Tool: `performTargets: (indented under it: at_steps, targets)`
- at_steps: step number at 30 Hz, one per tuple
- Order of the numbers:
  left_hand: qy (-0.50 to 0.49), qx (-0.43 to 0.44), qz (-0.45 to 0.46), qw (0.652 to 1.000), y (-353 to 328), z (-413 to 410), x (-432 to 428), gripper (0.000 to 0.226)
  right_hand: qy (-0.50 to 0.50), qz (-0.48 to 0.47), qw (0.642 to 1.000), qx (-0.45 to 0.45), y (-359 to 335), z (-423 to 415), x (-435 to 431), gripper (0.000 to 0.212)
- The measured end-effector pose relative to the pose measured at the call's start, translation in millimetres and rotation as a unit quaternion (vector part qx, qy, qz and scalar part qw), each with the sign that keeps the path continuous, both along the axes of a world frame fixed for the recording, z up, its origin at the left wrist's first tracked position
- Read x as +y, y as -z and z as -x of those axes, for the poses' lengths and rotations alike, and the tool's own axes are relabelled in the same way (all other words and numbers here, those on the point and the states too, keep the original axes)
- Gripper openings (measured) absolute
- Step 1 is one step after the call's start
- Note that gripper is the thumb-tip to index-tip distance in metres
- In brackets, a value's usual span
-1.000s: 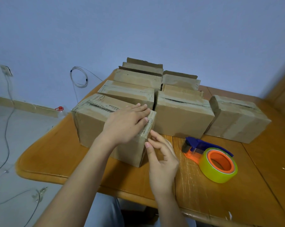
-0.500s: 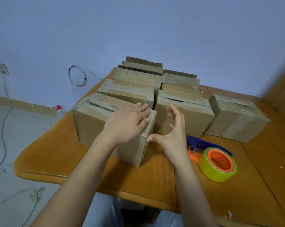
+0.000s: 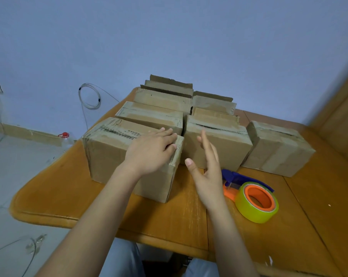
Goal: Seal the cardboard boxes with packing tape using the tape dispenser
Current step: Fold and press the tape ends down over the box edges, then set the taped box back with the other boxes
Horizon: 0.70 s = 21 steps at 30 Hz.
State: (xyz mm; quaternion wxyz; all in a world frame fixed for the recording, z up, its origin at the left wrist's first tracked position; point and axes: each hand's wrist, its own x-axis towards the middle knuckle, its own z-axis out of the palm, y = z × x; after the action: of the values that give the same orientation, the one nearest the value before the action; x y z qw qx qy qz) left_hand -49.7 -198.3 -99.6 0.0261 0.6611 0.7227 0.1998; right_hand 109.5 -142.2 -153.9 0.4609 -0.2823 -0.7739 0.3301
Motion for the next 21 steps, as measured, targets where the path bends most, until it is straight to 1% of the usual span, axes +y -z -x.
performTargets:
  at_steps: [2,3,5,6,7,10,12,17,18,19,21]
  targets:
    - [0.003,-0.006,0.007,1.000,-2,0,1,0.047,-0.029,-0.001,0.999,-0.019,-6,2,-6,0.072]
    - [0.006,-0.010,0.010,1.000,-3,-1,2,0.047,-0.051,-0.006,0.997,-0.052,-8,5,-8,0.078]
    - [0.008,-0.034,0.015,0.999,-6,-1,3,0.045,-0.085,-0.019,0.986,-0.145,-10,13,-10,0.090]
    - [0.008,-0.049,0.018,0.999,-7,-1,4,0.044,-0.085,-0.025,0.979,-0.182,-9,16,-10,0.093]
    - [0.010,-0.062,0.024,0.998,-9,0,4,0.044,-0.075,-0.031,0.976,-0.202,-9,19,-11,0.093]
    - [0.023,-0.069,0.039,0.997,-12,-2,3,0.045,-0.060,-0.027,0.980,-0.188,-10,21,-12,0.090]
    - [0.036,-0.067,0.057,0.995,-16,-7,-1,0.048,-0.059,-0.032,0.978,-0.199,-12,13,-11,0.087]
    - [0.148,-0.063,0.124,0.979,-34,-13,-16,0.065,-0.029,-0.074,0.964,-0.253,-20,-23,-9,0.079]
    - [0.155,-0.047,0.135,0.977,-37,-12,-19,0.072,-0.018,-0.090,0.961,-0.262,-20,-34,-8,0.079]
    - [0.156,-0.011,0.145,0.977,-38,-9,-22,0.079,-0.004,-0.102,0.958,-0.266,-20,-45,-7,0.081]
    - [0.148,0.079,0.153,0.974,-36,0,-25,0.091,0.017,-0.097,0.960,-0.262,-21,-68,-4,0.083]
